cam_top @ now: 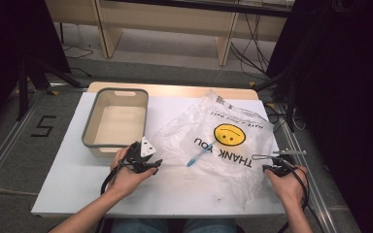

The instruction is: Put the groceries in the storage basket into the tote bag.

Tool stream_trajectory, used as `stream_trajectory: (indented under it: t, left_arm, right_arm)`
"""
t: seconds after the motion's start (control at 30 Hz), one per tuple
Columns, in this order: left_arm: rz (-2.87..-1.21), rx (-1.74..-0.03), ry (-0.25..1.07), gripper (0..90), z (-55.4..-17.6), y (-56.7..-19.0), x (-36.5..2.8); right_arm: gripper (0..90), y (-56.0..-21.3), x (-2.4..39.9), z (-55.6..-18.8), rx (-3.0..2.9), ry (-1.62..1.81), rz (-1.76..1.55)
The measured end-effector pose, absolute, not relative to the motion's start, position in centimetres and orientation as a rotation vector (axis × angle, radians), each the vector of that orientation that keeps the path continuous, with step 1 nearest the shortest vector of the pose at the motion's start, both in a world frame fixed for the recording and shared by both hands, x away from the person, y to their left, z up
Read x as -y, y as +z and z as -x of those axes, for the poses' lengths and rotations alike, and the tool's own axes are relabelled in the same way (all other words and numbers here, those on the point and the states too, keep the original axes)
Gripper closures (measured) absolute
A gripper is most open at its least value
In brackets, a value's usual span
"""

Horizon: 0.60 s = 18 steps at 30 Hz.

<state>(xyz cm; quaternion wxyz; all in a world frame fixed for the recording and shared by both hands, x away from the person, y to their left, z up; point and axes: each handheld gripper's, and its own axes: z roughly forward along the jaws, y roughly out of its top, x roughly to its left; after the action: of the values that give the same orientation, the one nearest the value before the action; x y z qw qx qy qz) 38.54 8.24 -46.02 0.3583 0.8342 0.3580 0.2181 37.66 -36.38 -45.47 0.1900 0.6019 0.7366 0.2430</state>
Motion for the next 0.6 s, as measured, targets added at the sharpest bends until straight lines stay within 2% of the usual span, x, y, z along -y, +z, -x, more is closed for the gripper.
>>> stream_trajectory:
  t: [0.07,0.1,0.13,0.17,0.2,0.23,0.27,0.6]
  left_arm:
    - [-2.172,-0.925,0.56,61.8,-38.8,-46.2,-8.0]
    - [-2.18,-0.925,0.566,61.8,-38.9,-46.3,-7.9]
    - [-2.198,-0.923,0.56,66.4,-39.0,-46.4,-7.9]
    - [-2.204,-0.923,0.554,76.2,-39.0,-46.5,-7.9]
    - [-2.215,-0.92,0.549,80.4,-39.0,-46.5,-7.9]
    - [-2.219,-0.92,0.538,80.4,-39.0,-46.6,-7.9]
    - [-2.226,-0.917,0.525,87.6,-39.0,-46.5,-8.0]
    - [-2.255,-0.874,0.417,89.5,-36.2,-45.4,-8.4]
  right_arm:
    - [90.0,-45.5,36.4,-37.6,-2.067,0.689,-1.69]
    - [90.0,-45.5,36.4,-37.6,-2.067,0.689,-1.69]
    - [90.0,-45.5,36.4,-37.6,-2.065,0.69,-1.689]
    - [90.0,-45.4,36.4,-37.6,-2.063,0.694,-1.683]
    - [90.0,-45.3,36.4,-37.7,-2.061,0.696,-1.68]
    - [90.0,-45.3,36.4,-37.7,-2.061,0.696,-1.68]
    - [90.0,-45.3,36.3,-37.8,-2.05,0.702,-1.672]
    - [90.0,-45.4,35.0,-39.4,-2.021,0.698,-1.609]
